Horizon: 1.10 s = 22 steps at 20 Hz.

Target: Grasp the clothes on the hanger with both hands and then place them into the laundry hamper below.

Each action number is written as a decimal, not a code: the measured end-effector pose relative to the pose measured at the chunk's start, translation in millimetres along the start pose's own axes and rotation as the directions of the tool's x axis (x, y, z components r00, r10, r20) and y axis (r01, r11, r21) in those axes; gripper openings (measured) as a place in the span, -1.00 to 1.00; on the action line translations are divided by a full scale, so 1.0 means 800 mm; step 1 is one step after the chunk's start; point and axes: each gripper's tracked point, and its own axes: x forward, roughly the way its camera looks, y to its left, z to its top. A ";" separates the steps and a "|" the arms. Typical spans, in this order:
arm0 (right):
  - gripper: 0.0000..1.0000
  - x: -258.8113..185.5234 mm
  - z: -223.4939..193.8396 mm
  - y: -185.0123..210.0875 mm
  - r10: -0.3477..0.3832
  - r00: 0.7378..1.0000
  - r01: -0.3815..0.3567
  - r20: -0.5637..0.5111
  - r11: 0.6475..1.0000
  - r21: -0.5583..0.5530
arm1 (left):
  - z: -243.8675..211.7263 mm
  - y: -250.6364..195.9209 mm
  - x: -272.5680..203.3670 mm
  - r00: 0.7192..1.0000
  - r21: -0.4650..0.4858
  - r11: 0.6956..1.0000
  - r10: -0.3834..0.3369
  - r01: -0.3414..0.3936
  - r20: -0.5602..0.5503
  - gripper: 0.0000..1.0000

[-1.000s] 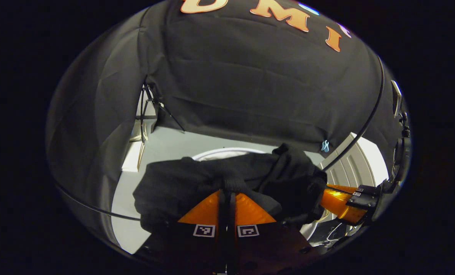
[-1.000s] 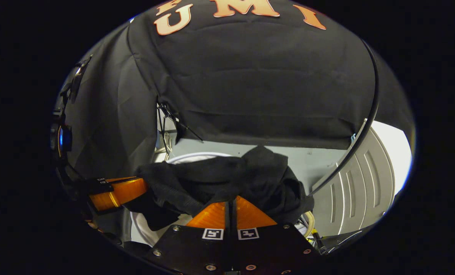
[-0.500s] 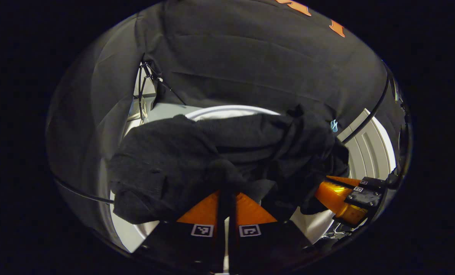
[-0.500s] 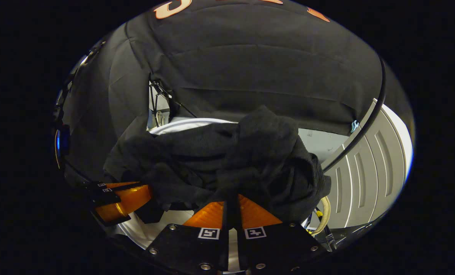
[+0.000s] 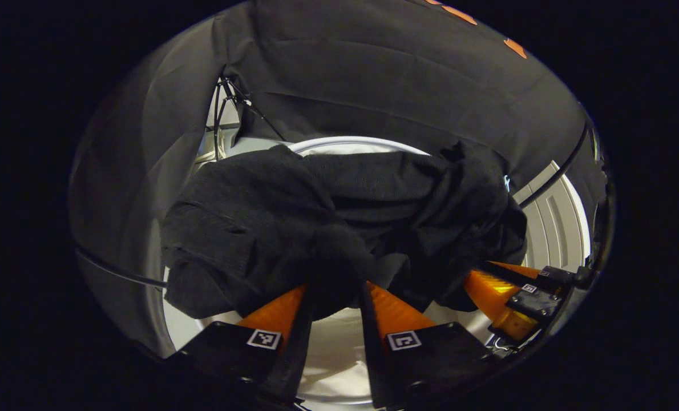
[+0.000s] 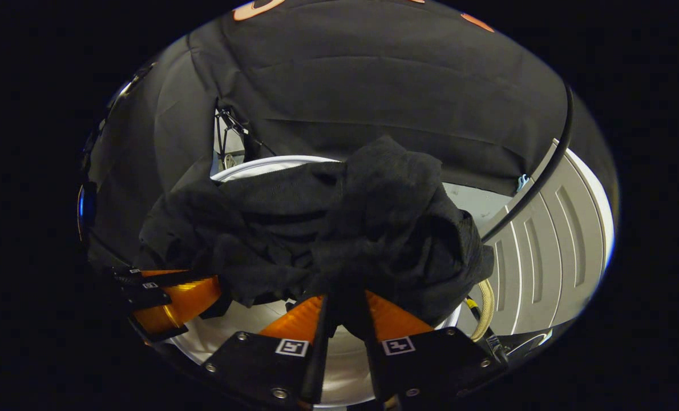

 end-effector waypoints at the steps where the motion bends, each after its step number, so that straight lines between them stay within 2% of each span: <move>1: -0.26 -0.003 0.003 -0.001 0.000 1.000 0.000 0.005 1.000 0.004 | 0.002 0.002 -0.006 1.000 -0.013 1.000 -0.003 0.003 0.014 0.01; 2: -0.14 -0.009 0.006 -0.002 0.002 1.000 -0.002 0.015 1.000 0.010 | 0.010 0.000 -0.014 1.000 -0.027 1.000 -0.015 0.016 0.027 0.34; 4: 0.34 -0.020 0.010 -0.004 -0.001 1.000 0.000 0.023 1.000 0.017 | 0.019 0.002 -0.031 0.998 -0.044 0.999 -0.025 0.027 0.060 1.00; 5: 0.53 -0.025 0.012 -0.007 -0.002 0.999 0.002 0.033 1.000 0.019 | 0.028 0.003 -0.040 0.997 -0.049 0.999 -0.020 0.023 0.078 1.00; 7: 0.72 -0.042 0.020 -0.006 -0.003 0.999 0.002 0.053 1.000 0.019 | 0.041 0.012 -0.054 0.994 -0.044 0.999 -0.011 0.016 0.112 1.00; 8: 0.76 -0.052 0.025 -0.005 0.002 0.998 -0.003 0.065 1.000 0.023 | 0.048 0.016 -0.061 0.992 -0.035 0.999 -0.008 0.013 0.129 0.93; 10: 0.84 -0.076 0.039 -0.002 0.009 0.996 -0.012 0.091 0.999 0.035 | 0.057 0.024 -0.073 0.986 -0.019 1.000 -0.003 0.007 0.167 0.94; 17: 0.86 -0.179 0.102 -0.001 0.019 0.977 -0.027 0.211 0.999 0.038 | 0.094 0.015 -0.185 0.948 0.018 1.000 -0.017 0.012 0.318 0.94; 22: 0.86 -0.269 0.166 -0.003 0.035 0.942 -0.053 0.334 0.998 0.045 | 0.143 0.004 -0.277 0.894 0.034 0.999 -0.017 0.003 0.448 0.94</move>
